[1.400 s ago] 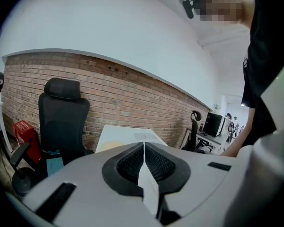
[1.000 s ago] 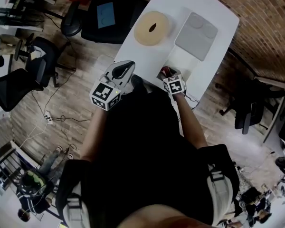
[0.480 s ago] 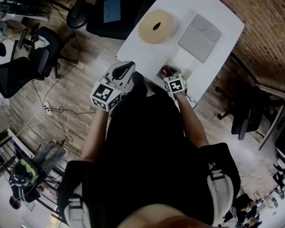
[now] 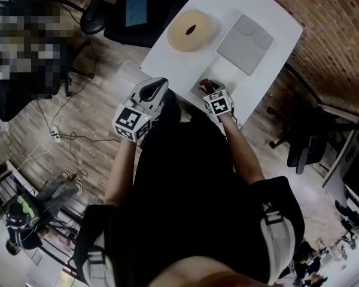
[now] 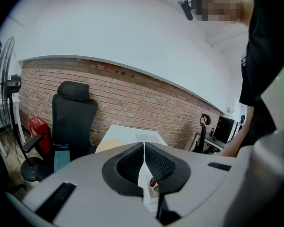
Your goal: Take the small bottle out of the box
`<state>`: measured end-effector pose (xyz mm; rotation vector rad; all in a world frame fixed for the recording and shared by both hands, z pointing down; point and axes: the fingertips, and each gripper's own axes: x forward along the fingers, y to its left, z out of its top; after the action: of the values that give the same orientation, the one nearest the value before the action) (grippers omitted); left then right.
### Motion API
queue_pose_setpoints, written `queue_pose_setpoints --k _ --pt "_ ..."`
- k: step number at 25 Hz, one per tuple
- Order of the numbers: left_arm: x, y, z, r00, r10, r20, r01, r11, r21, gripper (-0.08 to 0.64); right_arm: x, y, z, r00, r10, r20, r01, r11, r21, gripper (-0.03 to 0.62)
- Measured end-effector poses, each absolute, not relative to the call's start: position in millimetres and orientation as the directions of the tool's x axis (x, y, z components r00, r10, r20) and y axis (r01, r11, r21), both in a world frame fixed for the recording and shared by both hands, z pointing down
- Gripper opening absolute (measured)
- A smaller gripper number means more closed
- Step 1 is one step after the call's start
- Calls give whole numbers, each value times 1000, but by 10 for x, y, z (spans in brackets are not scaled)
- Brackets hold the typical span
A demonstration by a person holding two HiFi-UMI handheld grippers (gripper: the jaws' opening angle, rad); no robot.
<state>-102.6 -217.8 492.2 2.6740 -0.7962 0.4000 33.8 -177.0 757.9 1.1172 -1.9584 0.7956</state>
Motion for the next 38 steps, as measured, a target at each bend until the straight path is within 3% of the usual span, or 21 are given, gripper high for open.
queue_pose_setpoints --k 19,38 --pt "-903 -1996 4948 776 -524 351 -615 -752 238 25 427 -1724 7364 -421 -428 800 -843 509 -172 219" --pt "-546 -1911 5003 794 -515 322 -594 -768 239 25 637 -1852 6709 -483 -544 686 -852 472 -226 219"
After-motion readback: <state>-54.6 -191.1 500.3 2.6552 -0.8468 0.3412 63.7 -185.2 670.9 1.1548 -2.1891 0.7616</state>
